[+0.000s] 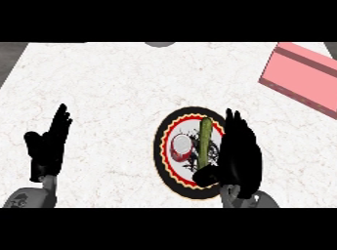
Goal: Pick the squash from the plate and place it in the cardboard box
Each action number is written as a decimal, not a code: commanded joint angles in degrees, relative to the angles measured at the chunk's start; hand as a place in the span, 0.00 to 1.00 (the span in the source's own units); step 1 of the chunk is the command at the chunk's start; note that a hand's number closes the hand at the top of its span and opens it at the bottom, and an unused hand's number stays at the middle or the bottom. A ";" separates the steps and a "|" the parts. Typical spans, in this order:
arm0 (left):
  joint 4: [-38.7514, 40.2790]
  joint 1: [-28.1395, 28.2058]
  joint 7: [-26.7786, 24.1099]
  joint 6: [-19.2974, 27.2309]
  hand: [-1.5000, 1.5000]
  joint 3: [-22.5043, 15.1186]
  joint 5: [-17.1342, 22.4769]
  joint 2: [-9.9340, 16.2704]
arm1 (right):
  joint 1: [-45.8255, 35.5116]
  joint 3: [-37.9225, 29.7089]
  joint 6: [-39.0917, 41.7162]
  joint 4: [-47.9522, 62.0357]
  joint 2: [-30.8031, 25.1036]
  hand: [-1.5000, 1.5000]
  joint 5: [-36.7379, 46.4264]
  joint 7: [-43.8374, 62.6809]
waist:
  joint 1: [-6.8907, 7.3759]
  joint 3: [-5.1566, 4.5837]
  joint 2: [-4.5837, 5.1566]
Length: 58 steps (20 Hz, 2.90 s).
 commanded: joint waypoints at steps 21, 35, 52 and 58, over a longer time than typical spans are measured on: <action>3.30 -2.96 0.59 0.39 0.50 0.75 -1.61 -1.55 | -11.54 -4.86 -3.30 17.83 0.82 0.00 -6.77 13.63 | -0.36 0.00 -0.05; 3.64 -2.55 -0.20 -0.21 0.50 1.32 -1.93 -2.49 | -11.75 -3.20 -5.87 25.19 0.81 0.00 -8.54 13.62 | -0.39 0.06 0.02; -0.18 0.06 0.72 -1.33 0.50 1.62 -3.11 -1.98 | -11.34 -1.89 -15.43 35.07 0.82 0.00 -10.37 6.97 | -0.10 0.11 0.02; -3.15 2.88 0.90 -1.65 0.50 2.38 -2.93 -2.59 | -14.75 -3.03 -17.04 40.79 0.82 1.00 -4.75 -0.50 | -0.35 0.09 -0.03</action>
